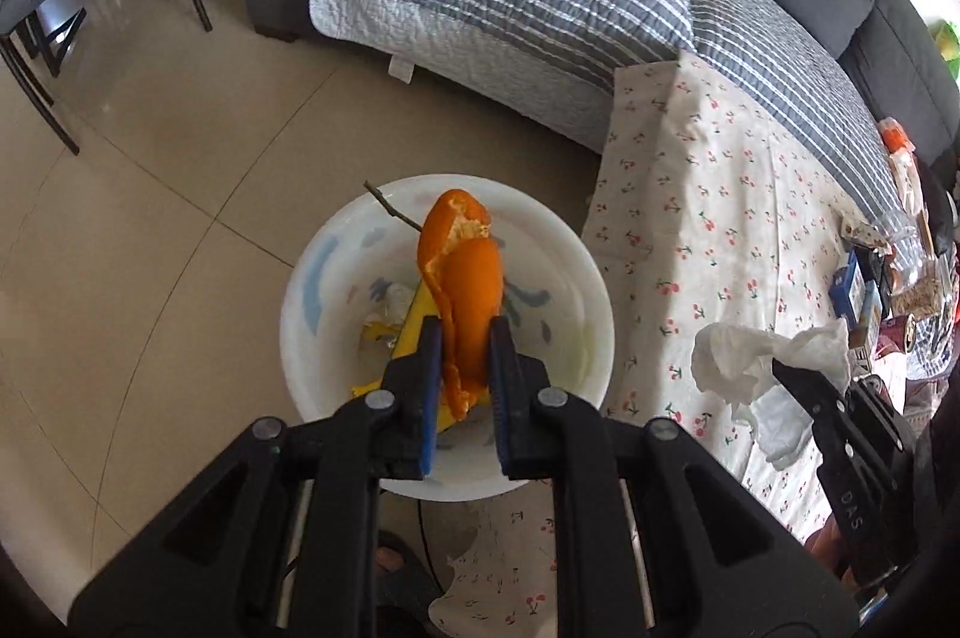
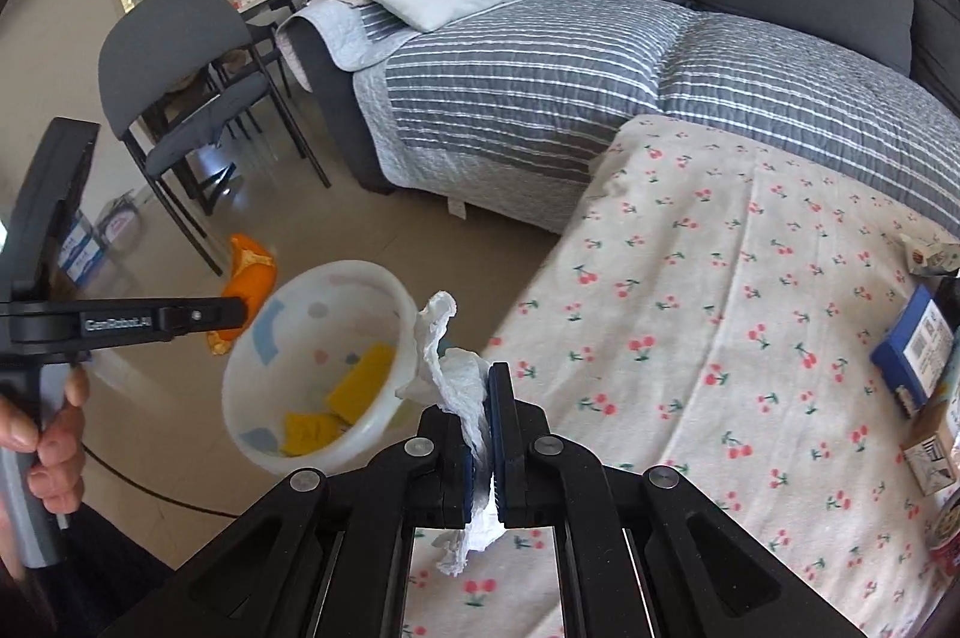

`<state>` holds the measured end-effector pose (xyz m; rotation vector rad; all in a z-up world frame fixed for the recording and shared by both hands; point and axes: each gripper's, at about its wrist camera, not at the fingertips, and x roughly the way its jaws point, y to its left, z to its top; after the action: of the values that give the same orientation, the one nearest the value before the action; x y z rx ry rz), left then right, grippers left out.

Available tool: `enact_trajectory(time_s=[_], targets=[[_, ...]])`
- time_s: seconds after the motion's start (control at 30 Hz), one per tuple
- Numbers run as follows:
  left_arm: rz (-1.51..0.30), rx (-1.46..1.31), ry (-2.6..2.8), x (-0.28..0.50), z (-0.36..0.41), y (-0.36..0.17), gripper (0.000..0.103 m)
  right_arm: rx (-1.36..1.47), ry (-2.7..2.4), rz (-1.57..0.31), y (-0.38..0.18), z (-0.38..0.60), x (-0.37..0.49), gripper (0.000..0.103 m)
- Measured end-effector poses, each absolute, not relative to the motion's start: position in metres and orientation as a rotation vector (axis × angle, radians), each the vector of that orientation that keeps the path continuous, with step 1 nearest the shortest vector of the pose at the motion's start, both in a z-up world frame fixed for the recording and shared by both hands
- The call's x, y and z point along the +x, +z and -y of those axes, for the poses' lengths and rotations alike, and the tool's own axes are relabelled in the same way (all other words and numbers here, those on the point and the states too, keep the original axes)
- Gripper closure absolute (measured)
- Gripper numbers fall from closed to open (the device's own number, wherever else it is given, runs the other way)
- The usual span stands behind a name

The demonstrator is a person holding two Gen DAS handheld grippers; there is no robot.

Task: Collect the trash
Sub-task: 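Carry the peel and tissue over the white bin and release both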

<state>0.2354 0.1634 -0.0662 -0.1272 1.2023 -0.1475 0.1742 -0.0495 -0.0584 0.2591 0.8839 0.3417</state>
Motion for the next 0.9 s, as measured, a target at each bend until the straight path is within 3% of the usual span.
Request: enact_trajectory(time_s=[0.3, 0.33, 0.4, 0.87, 0.9], targets=[[-1.254, -0.186, -0.051, 0.245, -0.18, -0.082, 0.084, 0.305, 0.399, -0.888, -0.057, 0.001, 0.196, 0.098], [-1.253, -0.2, -0.042, 0.246, -0.184, -0.081, 0.081, 0.308, 0.404, -0.891, -0.057, -0.004, 0.198, 0.098], [-1.255, -0.221, -0.035, 0.246, -0.192, -0.081, 0.065, 0.315, 0.417, -0.899, -0.06, -0.015, 0.203, 0.098], [-1.217, -0.288, -0.053, 0.25, -0.199, -0.069, 0.065, 0.269, 0.42, -0.968, -0.082, -0.065, 0.23, 0.097], [-1.217, -0.289, -0.055, 0.25, -0.2, -0.069, 0.065, 0.268, 0.407, -0.978, -0.084, -0.067, 0.231, 0.091]])
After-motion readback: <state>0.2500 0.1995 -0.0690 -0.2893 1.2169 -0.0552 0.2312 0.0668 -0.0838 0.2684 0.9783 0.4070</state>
